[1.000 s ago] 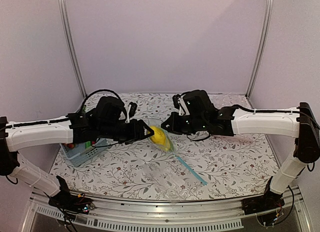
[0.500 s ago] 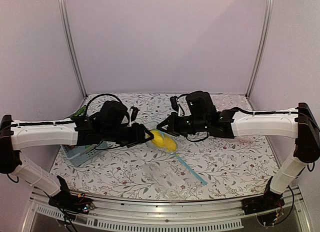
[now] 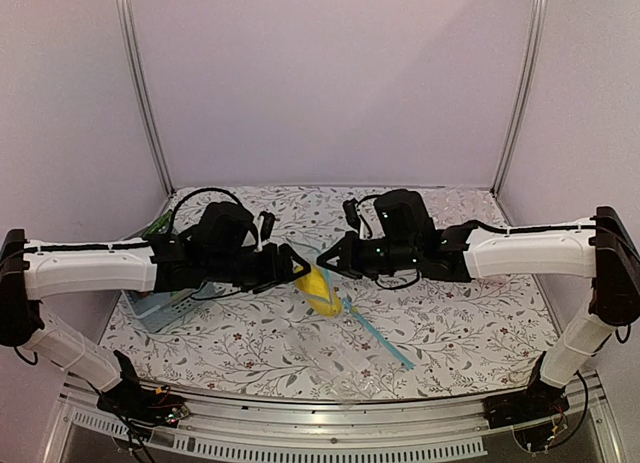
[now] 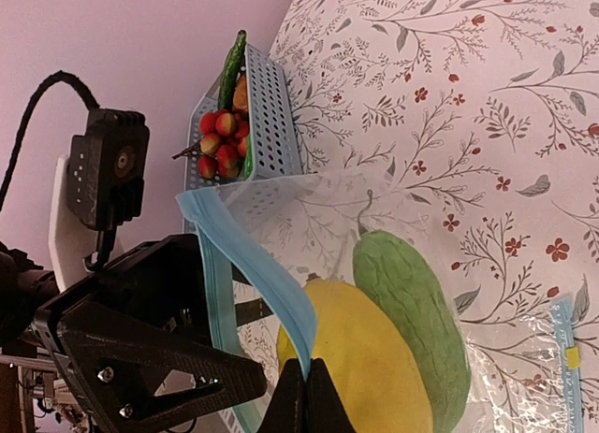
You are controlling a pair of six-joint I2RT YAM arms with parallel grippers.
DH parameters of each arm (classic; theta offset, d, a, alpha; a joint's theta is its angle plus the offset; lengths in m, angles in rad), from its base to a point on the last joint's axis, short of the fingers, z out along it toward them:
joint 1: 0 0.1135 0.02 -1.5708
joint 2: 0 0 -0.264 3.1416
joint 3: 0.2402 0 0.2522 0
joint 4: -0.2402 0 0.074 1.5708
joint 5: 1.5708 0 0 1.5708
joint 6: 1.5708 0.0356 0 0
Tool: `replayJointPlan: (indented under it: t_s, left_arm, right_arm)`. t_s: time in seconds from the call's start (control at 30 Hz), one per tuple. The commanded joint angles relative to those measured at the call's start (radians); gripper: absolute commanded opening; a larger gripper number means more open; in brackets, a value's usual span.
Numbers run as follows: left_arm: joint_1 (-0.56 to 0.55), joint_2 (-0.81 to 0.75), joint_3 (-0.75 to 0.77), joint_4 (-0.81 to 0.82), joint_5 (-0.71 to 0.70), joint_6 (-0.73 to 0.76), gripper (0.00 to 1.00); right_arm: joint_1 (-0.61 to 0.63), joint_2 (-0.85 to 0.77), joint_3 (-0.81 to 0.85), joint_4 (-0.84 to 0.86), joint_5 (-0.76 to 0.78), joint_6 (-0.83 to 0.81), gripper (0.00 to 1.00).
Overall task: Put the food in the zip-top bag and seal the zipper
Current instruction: Adjust the fake fruit in the zipper food storage bag, then pass from the right arm to the left
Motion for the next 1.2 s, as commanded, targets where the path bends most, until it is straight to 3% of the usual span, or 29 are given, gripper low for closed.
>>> replayJointPlan:
  t_s: [0.0,0.1,0.2,0.33,0.63,1.0,1.17]
  left_arm:
    - [0.012,-0.025,-0.014,-0.016,0.025,0.002,0.75]
    - [0.012,-0.046,-0.028,-0.035,0.046,-0.003,0.79]
    - [0.011,-0.047,-0.050,-0.023,0.079,-0.025,0.78]
    - [0.011,-0.034,-0.069,0.021,0.090,-0.046,0.62]
    - [0.011,0.033,-0.051,0.082,0.112,-0.064,0.43]
    - [0.011,0.078,-0.026,0.102,0.143,-0.064,0.29]
    - [0.011,0.091,-0.022,0.150,0.161,-0.072,0.12]
  right_arm:
    - [-0.004,-0.028,-0.014,-0.035,0.097,0.008,0.00]
    - [-0.005,-0.024,-0.005,-0.053,0.120,0.005,0.00]
    - [-0.005,-0.019,0.009,-0.066,0.121,-0.003,0.00]
    - [-0.005,-0.009,0.024,-0.073,0.120,-0.013,0.00]
    - [-0.004,-0.005,0.033,-0.119,0.120,-0.032,0.00]
    - [-0.002,0.013,0.056,-0.148,0.121,-0.052,0.00]
    - [0.003,0.023,0.069,-0.167,0.131,-0.063,0.00]
